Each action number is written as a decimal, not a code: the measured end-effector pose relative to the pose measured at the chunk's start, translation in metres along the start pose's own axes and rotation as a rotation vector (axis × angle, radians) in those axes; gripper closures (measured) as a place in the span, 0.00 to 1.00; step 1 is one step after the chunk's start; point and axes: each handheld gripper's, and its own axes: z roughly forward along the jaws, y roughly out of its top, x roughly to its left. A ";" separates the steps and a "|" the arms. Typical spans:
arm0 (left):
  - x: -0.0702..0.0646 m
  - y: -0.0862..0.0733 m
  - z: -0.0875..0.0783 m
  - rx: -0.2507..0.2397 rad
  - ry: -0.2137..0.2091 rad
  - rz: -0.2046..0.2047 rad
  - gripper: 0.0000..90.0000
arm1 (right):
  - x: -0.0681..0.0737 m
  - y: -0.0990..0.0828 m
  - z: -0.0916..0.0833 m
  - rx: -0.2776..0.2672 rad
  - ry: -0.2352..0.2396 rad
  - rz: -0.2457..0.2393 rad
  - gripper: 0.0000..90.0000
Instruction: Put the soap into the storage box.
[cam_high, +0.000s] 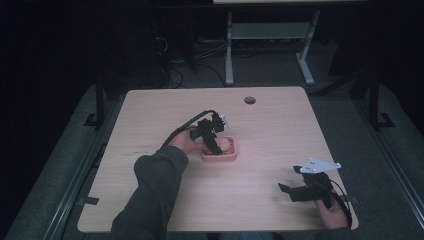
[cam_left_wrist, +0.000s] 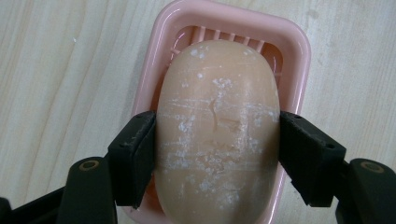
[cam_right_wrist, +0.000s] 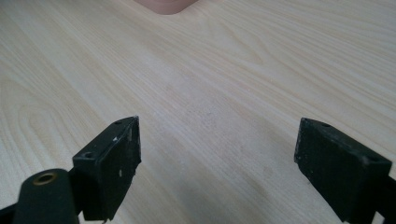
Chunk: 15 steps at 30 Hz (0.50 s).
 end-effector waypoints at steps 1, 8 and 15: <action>0.000 0.000 0.000 0.002 0.001 0.001 0.35 | 0.000 0.000 0.000 0.000 0.000 0.000 0.16; 0.000 -0.001 0.001 0.011 0.006 -0.002 0.35 | 0.000 0.000 0.000 -0.001 0.001 0.000 0.16; 0.000 -0.001 0.001 0.015 0.006 0.000 0.35 | 0.000 0.000 0.000 -0.001 0.001 0.000 0.16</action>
